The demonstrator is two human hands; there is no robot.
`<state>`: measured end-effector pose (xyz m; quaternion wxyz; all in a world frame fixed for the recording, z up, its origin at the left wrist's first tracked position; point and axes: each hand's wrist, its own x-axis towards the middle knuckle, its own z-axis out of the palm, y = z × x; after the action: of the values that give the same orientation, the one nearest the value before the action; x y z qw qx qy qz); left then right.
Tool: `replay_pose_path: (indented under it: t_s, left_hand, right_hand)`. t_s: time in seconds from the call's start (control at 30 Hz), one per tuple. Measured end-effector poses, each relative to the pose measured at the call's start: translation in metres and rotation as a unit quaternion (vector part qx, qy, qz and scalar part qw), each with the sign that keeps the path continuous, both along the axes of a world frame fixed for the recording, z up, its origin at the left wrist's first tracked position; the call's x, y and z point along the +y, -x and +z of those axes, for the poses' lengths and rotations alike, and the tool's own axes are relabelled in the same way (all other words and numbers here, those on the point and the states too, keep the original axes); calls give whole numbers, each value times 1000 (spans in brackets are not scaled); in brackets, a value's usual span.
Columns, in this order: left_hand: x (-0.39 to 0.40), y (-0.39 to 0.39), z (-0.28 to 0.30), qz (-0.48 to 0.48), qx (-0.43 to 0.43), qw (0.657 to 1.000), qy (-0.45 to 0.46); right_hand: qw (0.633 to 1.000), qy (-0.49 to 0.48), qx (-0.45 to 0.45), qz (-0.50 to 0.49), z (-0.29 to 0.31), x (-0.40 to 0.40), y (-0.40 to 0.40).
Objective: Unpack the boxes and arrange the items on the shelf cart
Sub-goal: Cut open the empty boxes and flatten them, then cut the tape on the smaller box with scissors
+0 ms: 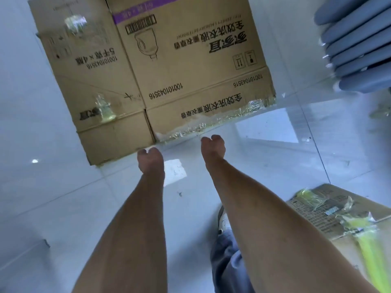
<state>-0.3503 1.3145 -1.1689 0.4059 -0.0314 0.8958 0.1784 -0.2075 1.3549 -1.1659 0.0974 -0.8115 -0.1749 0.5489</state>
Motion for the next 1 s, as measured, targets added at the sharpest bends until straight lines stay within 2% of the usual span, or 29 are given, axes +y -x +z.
replay_pose_path:
  t_s: [0.07, 0.17, 0.3, 0.4, 0.53, 0.7, 0.8, 0.9, 1.0]
  left_hand:
    - [-4, -12, 28, -44, 1, 999, 29]
    - [-17, -41, 73, -199, -6, 978, 55]
    - [-16, -75, 115, -349, 1, 933, 81]
    - [-14, -112, 145, -464, 0, 883, 74]
    - [-16, -162, 180, -542, -15, 839, 45]
    - [-30, -219, 216, -644, -30, 764, 9]
    - [-51, -234, 229, -678, -23, 735, 0]
    - [-87, -241, 237, -689, -22, 724, 15]
    - [-135, -239, 244, -665, -27, 745, 39]
  right_hand:
    - [998, 31, -2, 45, 22, -15, -6]
    - [995, 63, -16, 74, 56, -36, -20]
    - [995, 64, -57, 51, 106, -57, -48]
    - [996, 57, -62, -17, 141, -79, -74]
    - [989, 64, -78, -104, 178, -109, -110]
    - [975, 74, -119, -174, 211, -147, -162]
    - [969, 70, -128, -201, 230, -175, -186]
    - [965, 81, -133, -209, 244, -212, -204]
    - [966, 104, -143, -187, 255, -251, -211]
